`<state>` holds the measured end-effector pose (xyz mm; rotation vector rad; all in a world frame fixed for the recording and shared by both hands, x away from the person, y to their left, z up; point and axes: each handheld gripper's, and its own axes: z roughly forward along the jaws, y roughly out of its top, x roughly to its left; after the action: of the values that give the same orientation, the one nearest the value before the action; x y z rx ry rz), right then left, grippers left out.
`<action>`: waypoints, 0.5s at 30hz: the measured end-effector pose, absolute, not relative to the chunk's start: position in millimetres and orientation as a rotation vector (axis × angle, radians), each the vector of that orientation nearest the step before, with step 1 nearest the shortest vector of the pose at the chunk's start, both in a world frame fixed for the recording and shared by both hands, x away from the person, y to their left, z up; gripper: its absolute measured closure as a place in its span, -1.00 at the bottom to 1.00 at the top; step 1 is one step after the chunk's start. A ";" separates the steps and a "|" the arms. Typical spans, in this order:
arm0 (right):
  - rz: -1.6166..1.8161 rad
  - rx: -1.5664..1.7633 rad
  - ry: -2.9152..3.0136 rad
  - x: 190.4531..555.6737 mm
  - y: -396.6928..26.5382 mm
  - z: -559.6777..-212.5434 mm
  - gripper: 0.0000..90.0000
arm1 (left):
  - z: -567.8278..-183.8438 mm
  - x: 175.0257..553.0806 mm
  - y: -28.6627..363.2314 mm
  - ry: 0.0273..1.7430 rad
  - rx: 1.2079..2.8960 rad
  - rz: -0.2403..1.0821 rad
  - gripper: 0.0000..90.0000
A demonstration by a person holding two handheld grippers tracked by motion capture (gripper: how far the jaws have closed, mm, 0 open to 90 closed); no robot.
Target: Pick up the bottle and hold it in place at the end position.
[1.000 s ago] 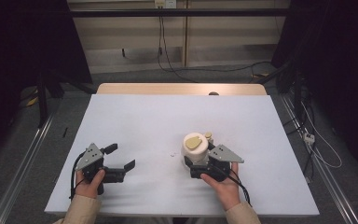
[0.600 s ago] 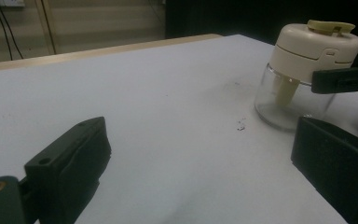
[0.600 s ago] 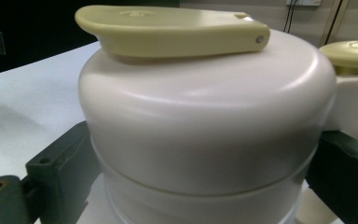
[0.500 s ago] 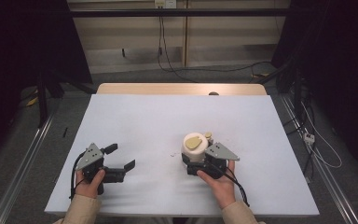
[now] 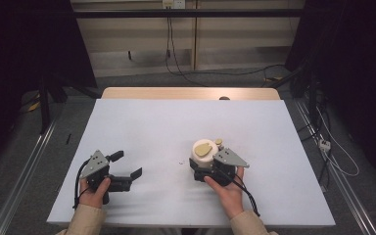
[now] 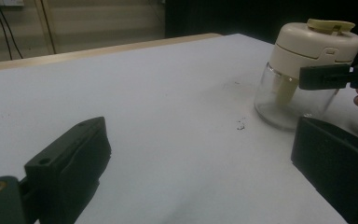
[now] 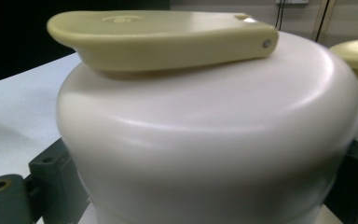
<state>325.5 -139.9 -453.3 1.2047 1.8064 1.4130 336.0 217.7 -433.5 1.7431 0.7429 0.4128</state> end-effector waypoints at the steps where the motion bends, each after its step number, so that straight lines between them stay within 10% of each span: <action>1: 1.412 1.210 1.804 325.6 -139.6 -453.0 -0.88 | -433.6 336.0 217.7 0.743 1.743 0.413 -0.91; 15: 1.417 1.215 1.793 327.8 -139.3 -452.2 -0.86 | -433.7 336.0 217.6 0.743 1.745 0.415 -0.91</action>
<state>327.8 -139.3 -452.2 1.2148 1.7929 1.4167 336.0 217.6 -433.7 1.7450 0.7435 0.4150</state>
